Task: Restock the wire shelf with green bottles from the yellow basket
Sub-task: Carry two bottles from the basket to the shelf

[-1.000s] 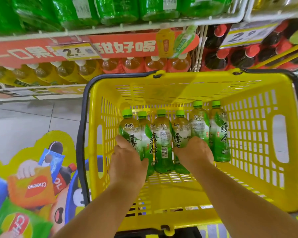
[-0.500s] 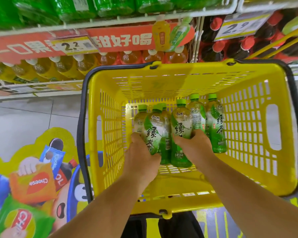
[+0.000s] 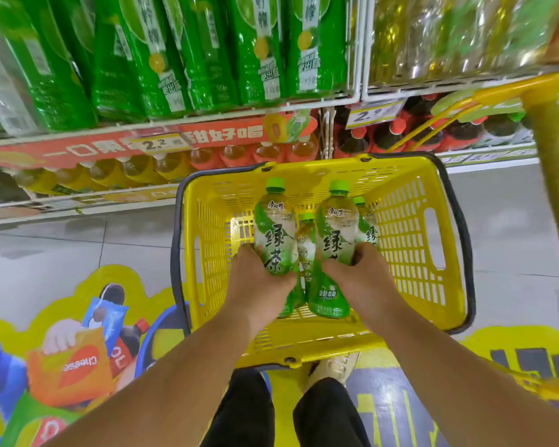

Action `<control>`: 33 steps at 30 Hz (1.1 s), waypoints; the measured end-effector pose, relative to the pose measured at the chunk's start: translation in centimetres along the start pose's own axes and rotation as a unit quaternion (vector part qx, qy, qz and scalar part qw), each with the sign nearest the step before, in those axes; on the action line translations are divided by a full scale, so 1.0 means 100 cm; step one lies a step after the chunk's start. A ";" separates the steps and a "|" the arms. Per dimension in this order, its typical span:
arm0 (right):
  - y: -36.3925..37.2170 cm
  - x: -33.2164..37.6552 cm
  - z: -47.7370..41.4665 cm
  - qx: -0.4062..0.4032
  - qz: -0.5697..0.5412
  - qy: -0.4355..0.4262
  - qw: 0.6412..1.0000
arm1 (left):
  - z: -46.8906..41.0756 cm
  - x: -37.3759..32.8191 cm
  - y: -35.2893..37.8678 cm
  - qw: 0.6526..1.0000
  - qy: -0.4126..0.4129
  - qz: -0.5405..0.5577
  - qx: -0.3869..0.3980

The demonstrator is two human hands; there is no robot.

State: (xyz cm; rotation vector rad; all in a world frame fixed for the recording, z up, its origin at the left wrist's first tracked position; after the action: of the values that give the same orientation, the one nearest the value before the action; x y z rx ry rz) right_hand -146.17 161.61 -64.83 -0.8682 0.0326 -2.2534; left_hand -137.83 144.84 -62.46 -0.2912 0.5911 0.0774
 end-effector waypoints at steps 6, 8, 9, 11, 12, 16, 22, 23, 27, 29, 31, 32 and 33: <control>-0.018 0.045 0.055 -0.022 -0.011 -0.024 0.999 | 0.048 -0.044 -0.022 0.997 0.071 -0.002 -0.003; -0.023 0.063 0.076 -0.035 -0.011 -0.029 0.999 | 0.068 -0.060 -0.031 0.996 0.089 -0.008 -0.010; -0.026 0.073 0.089 -0.041 -0.008 -0.031 0.999 | 0.079 -0.067 -0.037 0.995 0.096 -0.010 -0.013; -0.033 0.091 0.114 -0.044 -0.017 -0.048 0.998 | 0.102 -0.088 -0.048 0.993 0.112 -0.024 -0.024; -0.036 0.100 0.128 -0.046 -0.018 -0.056 0.997 | 0.116 -0.098 -0.054 0.991 0.125 -0.032 -0.025; -0.047 0.131 0.184 -0.065 -0.024 -0.077 0.995 | 0.162 -0.128 -0.080 0.985 0.160 -0.039 -0.040; -0.058 0.179 0.272 -0.089 -0.067 -0.131 0.985 | 0.235 -0.167 -0.112 0.977 0.205 -0.041 -0.044; -0.059 0.186 0.283 -0.093 -0.067 -0.138 0.984 | 0.246 -0.172 -0.118 0.974 0.217 -0.044 -0.044; -0.067 0.216 0.325 -0.087 -0.070 -0.171 0.979 | 0.289 -0.195 -0.136 0.967 0.241 -0.056 -0.053; -0.072 0.232 0.349 -0.082 -0.051 -0.189 0.977 | 0.312 -0.204 -0.144 0.963 0.256 -0.052 -0.061; -0.079 0.244 0.365 -0.077 -0.028 -0.206 0.975 | 0.333 -0.210 -0.150 0.961 0.265 -0.040 -0.072; -0.082 0.250 0.372 -0.072 -0.016 -0.216 0.974 | 0.343 -0.210 -0.151 0.959 0.269 -0.033 -0.082; -0.084 0.256 0.377 -0.065 -0.007 -0.227 0.972 | 0.352 -0.211 -0.153 0.957 0.272 -0.025 -0.095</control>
State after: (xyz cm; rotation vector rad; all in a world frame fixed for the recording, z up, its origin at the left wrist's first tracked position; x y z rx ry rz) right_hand -142.21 159.99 -18.66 -1.4398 -0.0363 -2.0305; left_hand -134.00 140.73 -18.97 -0.5217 1.1270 0.0040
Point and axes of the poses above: each hand's wrist, its own z-axis away from the middle knuckle, its own y-axis out of the palm, x = y × z, the point moved 5 cm from there along -z, towards the middle knuckle, and after that the axes turned 11 degrees about x, right-handed, at the moved point
